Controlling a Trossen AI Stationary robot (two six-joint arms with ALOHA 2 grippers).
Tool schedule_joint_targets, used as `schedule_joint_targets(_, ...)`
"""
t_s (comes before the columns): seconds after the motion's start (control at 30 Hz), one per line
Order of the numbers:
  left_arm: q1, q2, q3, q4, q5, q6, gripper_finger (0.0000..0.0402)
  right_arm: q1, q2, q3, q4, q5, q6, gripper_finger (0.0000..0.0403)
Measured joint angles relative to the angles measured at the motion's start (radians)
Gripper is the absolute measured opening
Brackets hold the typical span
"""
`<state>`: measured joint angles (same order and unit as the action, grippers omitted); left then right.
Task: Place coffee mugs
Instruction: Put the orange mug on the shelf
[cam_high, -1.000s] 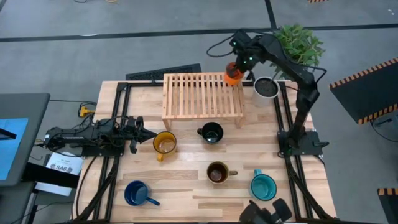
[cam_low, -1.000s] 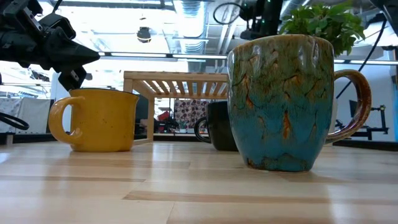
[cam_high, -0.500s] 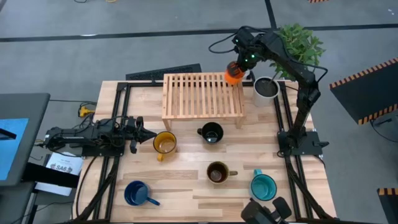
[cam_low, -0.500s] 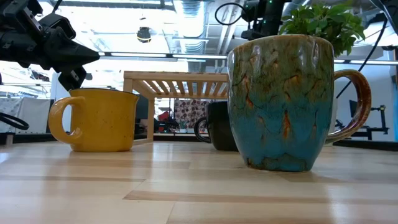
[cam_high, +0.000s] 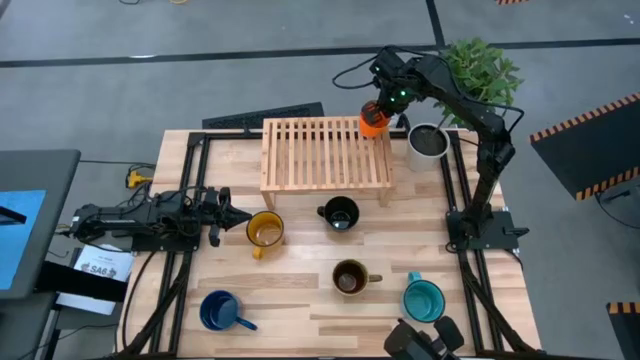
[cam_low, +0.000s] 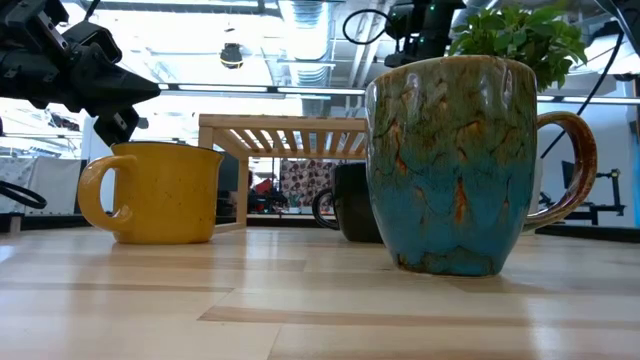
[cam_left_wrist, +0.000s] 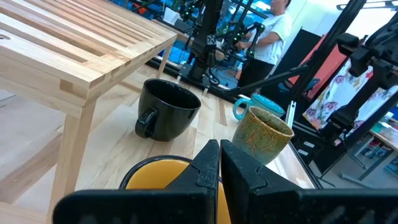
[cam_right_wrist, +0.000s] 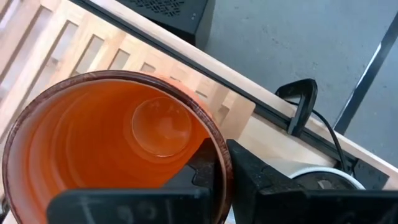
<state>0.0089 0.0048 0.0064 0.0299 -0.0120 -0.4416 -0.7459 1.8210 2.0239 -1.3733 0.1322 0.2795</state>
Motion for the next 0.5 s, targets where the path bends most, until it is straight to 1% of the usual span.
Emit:
schedule_joint_targets(0.2,0.0,0.0,0.0,0.0,0.0,0.0,0.0,0.001,0.0,0.0,0.001,0.0,-0.017,0.0073)
schedule_joint_targets(0.5,0.0,0.0,0.0,0.0,0.0,0.0,0.0,0.009,0.0,0.0,0.005,-0.001,-0.045,0.0076)
